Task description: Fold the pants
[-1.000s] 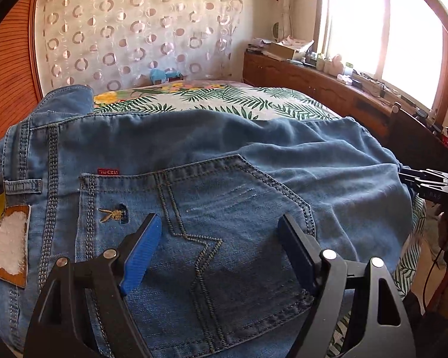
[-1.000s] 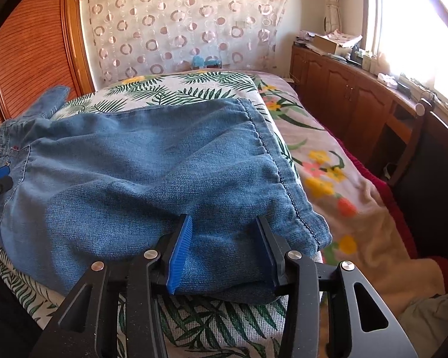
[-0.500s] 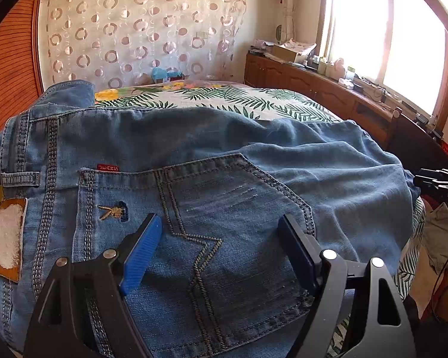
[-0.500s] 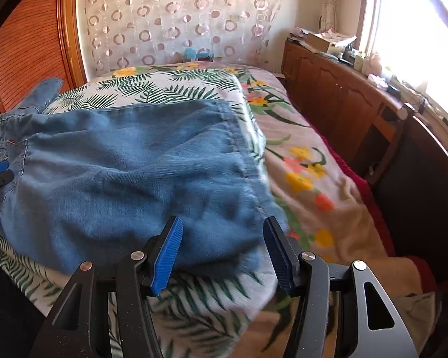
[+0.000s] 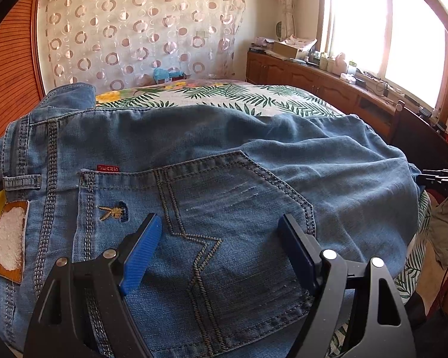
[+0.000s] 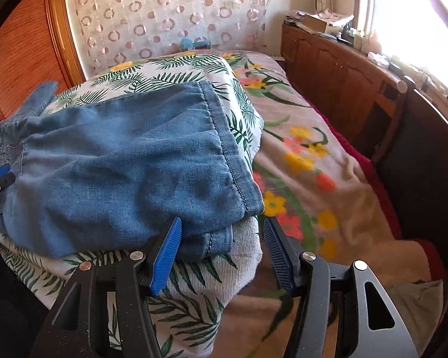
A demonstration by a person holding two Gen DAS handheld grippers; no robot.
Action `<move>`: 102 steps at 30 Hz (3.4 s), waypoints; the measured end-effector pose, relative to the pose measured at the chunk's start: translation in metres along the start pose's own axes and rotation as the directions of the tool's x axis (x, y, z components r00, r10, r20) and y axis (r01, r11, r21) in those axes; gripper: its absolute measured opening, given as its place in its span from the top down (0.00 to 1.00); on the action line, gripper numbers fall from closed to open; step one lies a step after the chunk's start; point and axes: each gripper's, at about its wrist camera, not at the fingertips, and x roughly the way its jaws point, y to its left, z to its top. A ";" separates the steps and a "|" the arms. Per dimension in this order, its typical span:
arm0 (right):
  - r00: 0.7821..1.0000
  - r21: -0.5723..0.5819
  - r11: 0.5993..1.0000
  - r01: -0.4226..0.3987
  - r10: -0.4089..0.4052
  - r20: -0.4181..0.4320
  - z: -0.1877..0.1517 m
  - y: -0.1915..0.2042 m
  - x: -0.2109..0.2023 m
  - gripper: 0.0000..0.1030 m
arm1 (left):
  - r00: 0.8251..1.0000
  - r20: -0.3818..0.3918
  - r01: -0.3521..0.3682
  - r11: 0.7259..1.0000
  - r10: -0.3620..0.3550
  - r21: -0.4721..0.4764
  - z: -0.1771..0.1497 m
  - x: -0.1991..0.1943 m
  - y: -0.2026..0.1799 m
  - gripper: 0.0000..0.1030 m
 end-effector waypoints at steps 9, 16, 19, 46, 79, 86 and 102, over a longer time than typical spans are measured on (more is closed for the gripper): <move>0.996 0.130 0.987 -0.093 0.094 -0.002 0.006 -0.024 0.015 0.53 | 1.000 -0.001 0.003 1.000 -0.003 -0.001 0.001 0.000 0.000 0.21; 0.994 0.038 0.994 -0.101 0.100 0.035 0.012 -0.007 0.001 0.91 | 1.000 -0.003 0.006 1.000 -0.006 0.009 0.003 -0.006 -0.001 0.21; 0.991 0.006 0.994 -0.108 0.108 0.083 0.018 0.001 -0.016 0.94 | 1.000 0.008 0.013 1.000 -0.013 0.001 0.004 -0.016 0.002 0.21; 0.832 -0.475 0.754 -0.453 0.549 0.078 0.079 0.233 -0.059 0.80 | 0.984 0.140 -0.091 0.989 0.107 -0.117 0.008 -0.102 0.075 0.21; 0.916 -0.267 0.881 -0.391 0.401 -0.019 0.085 0.199 -0.002 0.52 | 0.981 -0.040 0.192 0.981 -0.192 0.004 0.009 -0.017 0.002 0.86; 0.873 -0.285 0.836 -0.470 0.488 -0.006 0.100 0.200 -0.013 0.85 | 0.970 0.057 0.235 0.972 -0.236 0.016 0.026 -0.059 0.003 0.91; 0.735 -0.507 0.699 -0.505 0.655 0.172 0.151 0.283 -0.139 0.87 | 0.961 0.267 0.080 0.997 -0.076 -0.005 0.052 -0.185 0.072 0.91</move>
